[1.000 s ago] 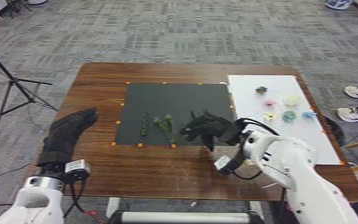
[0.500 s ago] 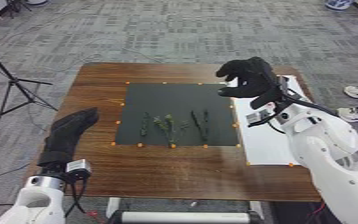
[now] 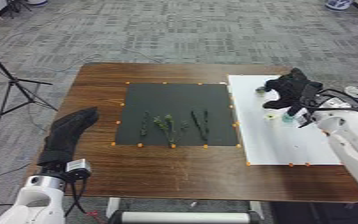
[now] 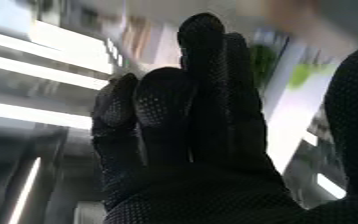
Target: Arrange flowers
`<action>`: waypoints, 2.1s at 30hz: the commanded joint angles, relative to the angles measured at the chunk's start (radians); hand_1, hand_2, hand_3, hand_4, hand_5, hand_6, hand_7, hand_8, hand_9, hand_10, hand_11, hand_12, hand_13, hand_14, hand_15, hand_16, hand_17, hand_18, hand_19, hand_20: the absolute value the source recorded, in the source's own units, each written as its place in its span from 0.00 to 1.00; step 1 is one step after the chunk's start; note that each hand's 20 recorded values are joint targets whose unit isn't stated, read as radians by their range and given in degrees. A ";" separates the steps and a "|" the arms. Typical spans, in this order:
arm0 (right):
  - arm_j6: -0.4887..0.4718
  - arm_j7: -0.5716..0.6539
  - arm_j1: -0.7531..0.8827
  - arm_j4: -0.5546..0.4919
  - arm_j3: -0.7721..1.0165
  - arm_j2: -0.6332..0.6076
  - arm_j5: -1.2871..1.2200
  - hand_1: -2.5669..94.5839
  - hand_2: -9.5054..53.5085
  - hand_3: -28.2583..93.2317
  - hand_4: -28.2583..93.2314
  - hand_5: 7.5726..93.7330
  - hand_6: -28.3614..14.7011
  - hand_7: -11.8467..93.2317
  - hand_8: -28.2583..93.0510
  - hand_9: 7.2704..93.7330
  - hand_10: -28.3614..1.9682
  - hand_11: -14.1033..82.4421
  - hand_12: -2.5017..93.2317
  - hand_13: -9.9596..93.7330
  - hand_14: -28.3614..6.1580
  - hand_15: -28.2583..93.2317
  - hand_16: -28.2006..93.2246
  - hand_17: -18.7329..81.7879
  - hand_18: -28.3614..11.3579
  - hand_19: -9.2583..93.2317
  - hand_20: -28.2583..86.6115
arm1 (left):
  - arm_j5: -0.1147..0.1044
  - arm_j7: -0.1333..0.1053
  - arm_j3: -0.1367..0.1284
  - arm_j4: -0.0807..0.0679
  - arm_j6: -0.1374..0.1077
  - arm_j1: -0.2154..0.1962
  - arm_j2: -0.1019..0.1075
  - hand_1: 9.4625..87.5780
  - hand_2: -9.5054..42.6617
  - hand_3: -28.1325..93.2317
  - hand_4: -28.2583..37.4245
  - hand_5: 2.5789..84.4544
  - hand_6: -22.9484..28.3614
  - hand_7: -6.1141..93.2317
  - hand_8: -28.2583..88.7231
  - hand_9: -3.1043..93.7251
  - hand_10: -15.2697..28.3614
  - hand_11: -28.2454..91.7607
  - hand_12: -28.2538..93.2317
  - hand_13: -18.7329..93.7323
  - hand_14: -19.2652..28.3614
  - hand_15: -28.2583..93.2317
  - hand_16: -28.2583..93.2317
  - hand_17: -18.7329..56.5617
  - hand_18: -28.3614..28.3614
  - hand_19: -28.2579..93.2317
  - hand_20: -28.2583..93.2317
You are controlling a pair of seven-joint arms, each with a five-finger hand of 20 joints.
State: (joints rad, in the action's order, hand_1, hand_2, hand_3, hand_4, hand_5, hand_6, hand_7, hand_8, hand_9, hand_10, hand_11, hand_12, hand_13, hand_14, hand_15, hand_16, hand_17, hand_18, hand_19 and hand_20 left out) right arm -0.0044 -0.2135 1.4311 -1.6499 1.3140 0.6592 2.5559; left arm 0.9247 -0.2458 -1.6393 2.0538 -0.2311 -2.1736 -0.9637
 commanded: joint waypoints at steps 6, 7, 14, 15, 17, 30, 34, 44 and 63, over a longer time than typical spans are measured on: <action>-0.006 -0.051 -0.018 0.117 -0.024 0.034 0.094 0.27 0.00 0.84 0.03 0.51 0.63 0.46 0.13 0.73 0.52 0.56 0.32 0.73 0.44 0.85 0.55 0.48 0.07 0.85 0.77 | -0.003 -0.009 0.006 -0.001 0.012 0.001 -0.001 0.20 0.11 0.82 0.17 0.57 0.51 0.23 0.19 0.52 0.65 0.40 0.35 0.48 0.73 0.34 0.25 0.31 0.66 0.26 0.35; -0.007 -0.050 -0.015 0.119 -0.024 0.035 0.096 0.27 0.00 0.84 0.03 0.51 0.63 0.46 0.13 0.73 0.52 0.56 0.32 0.73 0.44 0.85 0.55 0.48 0.07 0.85 0.77 | -0.002 -0.007 0.007 0.000 0.011 0.003 -0.003 0.20 0.11 0.81 0.17 0.57 0.51 0.23 0.18 0.52 0.65 0.40 0.35 0.48 0.73 0.34 0.25 0.31 0.66 0.26 0.35; -0.023 -0.052 0.002 0.112 -0.031 0.038 0.106 0.27 0.00 0.84 0.03 0.52 0.63 0.46 0.13 0.73 0.52 0.56 0.33 0.73 0.44 0.85 0.56 0.48 0.07 0.85 0.77 | -0.001 -0.014 0.010 -0.001 0.015 0.001 -0.007 0.20 0.11 0.81 0.17 0.57 0.51 0.22 0.18 0.52 0.65 0.40 0.35 0.48 0.73 0.34 0.25 0.31 0.66 0.26 0.35; -0.017 -0.054 0.006 0.113 -0.033 0.036 0.103 0.27 0.00 0.84 0.03 0.52 0.63 0.46 0.13 0.73 0.52 0.56 0.32 0.73 0.44 0.84 0.56 0.48 0.07 0.85 0.77 | -0.003 -0.015 0.011 -0.002 0.016 0.003 -0.007 0.20 0.11 0.81 0.17 0.57 0.51 0.22 0.18 0.52 0.65 0.40 0.35 0.48 0.73 0.34 0.25 0.31 0.66 0.25 0.35; -0.030 -0.055 0.015 0.107 -0.034 0.035 0.110 0.27 0.00 0.84 0.03 0.52 0.63 0.46 0.13 0.73 0.52 0.56 0.33 0.73 0.44 0.84 0.56 0.48 0.07 0.85 0.77 | -0.002 -0.015 0.008 -0.001 0.017 0.000 -0.008 0.19 0.11 0.82 0.17 0.57 0.51 0.22 0.18 0.52 0.65 0.40 0.35 0.48 0.73 0.34 0.25 0.31 0.66 0.25 0.35; -0.004 -0.006 0.041 0.114 -0.059 0.034 0.120 0.31 0.00 0.85 0.03 0.54 0.64 0.47 0.13 0.74 0.52 0.55 0.32 0.73 0.45 0.85 0.55 0.49 0.08 0.85 0.77 | -0.003 -0.012 0.011 -0.002 0.018 0.006 -0.012 0.20 0.11 0.82 0.17 0.57 0.51 0.22 0.18 0.52 0.65 0.40 0.35 0.48 0.73 0.34 0.25 0.31 0.66 0.25 0.35; 0.032 0.029 0.036 0.124 -0.079 0.036 0.113 0.40 0.00 0.83 0.03 0.57 0.66 0.48 0.20 0.77 0.57 0.54 0.31 0.76 0.49 0.85 0.55 0.51 0.09 0.87 0.76 | -0.004 -0.015 0.012 -0.002 0.018 0.005 -0.013 0.20 0.11 0.82 0.17 0.57 0.51 0.22 0.18 0.52 0.65 0.40 0.35 0.48 0.73 0.34 0.25 0.31 0.66 0.25 0.35; 0.144 0.023 0.023 0.151 -0.108 0.025 0.061 0.58 0.02 0.76 0.02 0.73 0.73 0.50 0.30 0.93 0.67 0.52 0.32 0.87 0.63 0.84 0.56 0.60 0.11 0.93 0.75 | -0.007 -0.015 0.011 -0.003 0.017 0.006 -0.012 0.20 0.12 0.81 0.17 0.57 0.51 0.22 0.19 0.52 0.65 0.40 0.35 0.48 0.73 0.34 0.25 0.31 0.66 0.26 0.35; 0.187 0.051 -0.309 -0.142 -0.340 0.072 -0.326 0.59 0.02 0.76 0.03 0.76 0.71 0.48 0.32 0.95 0.68 0.51 0.31 0.89 0.66 0.83 0.57 0.62 0.13 0.94 0.74 | -0.005 0.001 -0.086 -0.051 -0.039 -0.058 0.036 0.20 0.12 0.82 0.16 0.57 0.51 0.23 0.18 0.52 0.64 0.40 0.35 0.48 0.73 0.34 0.25 0.31 0.66 0.26 0.35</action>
State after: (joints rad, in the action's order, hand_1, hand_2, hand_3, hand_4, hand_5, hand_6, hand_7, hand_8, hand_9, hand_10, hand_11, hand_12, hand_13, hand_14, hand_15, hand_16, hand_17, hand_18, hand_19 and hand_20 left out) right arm 0.1844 -0.1437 1.2859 -1.7300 1.0418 0.6041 2.2945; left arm 0.9203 -0.2554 -1.7144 2.0413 -0.2366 -2.2098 -0.9401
